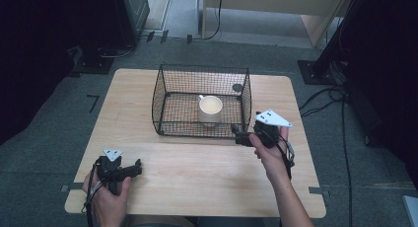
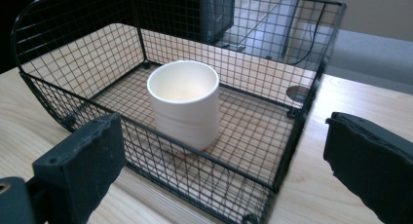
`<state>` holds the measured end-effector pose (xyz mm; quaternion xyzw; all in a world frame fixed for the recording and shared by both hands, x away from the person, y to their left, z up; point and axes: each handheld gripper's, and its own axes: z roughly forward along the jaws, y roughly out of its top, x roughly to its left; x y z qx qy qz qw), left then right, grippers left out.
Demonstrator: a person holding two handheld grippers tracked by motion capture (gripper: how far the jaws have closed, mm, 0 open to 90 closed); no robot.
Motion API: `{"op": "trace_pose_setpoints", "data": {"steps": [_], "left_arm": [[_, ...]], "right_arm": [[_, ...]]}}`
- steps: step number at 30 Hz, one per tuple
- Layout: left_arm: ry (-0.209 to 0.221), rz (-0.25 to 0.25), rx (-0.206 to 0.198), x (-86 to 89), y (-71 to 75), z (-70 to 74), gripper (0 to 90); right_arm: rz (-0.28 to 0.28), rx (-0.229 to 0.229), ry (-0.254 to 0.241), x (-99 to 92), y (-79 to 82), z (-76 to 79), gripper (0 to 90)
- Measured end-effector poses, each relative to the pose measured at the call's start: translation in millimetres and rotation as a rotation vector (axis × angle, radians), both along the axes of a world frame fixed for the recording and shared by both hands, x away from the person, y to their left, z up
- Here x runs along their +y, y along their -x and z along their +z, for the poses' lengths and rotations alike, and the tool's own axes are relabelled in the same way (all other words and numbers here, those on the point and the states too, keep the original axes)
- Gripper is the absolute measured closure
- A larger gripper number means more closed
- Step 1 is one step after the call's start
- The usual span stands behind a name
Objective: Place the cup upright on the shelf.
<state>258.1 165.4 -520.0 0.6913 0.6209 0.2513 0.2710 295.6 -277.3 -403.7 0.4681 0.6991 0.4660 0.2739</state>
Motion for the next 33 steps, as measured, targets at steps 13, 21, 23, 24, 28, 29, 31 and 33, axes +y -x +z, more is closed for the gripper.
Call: {"op": "trace_pose_setpoints", "data": {"steps": [13, 21, 23, 24, 28, 29, 31, 33], "left_arm": [[-0.001, -0.002, 0.002, 0.1, 0.1, 0.1, 0.0], [-0.001, -0.002, 0.002, 0.2, 0.1, 0.1, 0.0], [-0.001, -0.002, 0.002, 0.2, 0.1, 0.1, 0.0], [-0.001, -0.002, 0.002, 0.2, 0.1, 0.1, 0.0], [-0.001, -0.002, 0.002, 0.2, 0.1, 0.1, 0.0], [-0.001, -0.002, 0.003, 0.2, 0.1, 0.1, 0.0], [-0.001, -0.002, 0.002, 0.2, 0.1, 0.1, 0.0], [-0.001, -0.002, 0.002, 0.2, 0.1, 0.1, 0.0]], "right_arm": [[-0.039, 0.024, -0.023, -33.3, 21.8, -25.1, 1.3], [-0.064, 0.046, -0.035, -51.6, 33.3, -46.0, 1.4], [-0.071, 0.053, -0.029, -55.5, 36.4, -52.2, 1.4], [-0.077, 0.057, -0.027, -57.7, 38.1, -55.1, 1.4], [-0.105, 0.073, -0.027, -68.7, 45.1, -66.0, 1.4], [-0.114, 0.079, -0.025, -71.7, 46.8, -68.6, 1.4], [-0.132, 0.089, -0.027, -78.3, 50.2, -73.6, 1.6], [-0.150, 0.099, -0.030, -84.9, 54.3, -78.2, 2.1]]}}
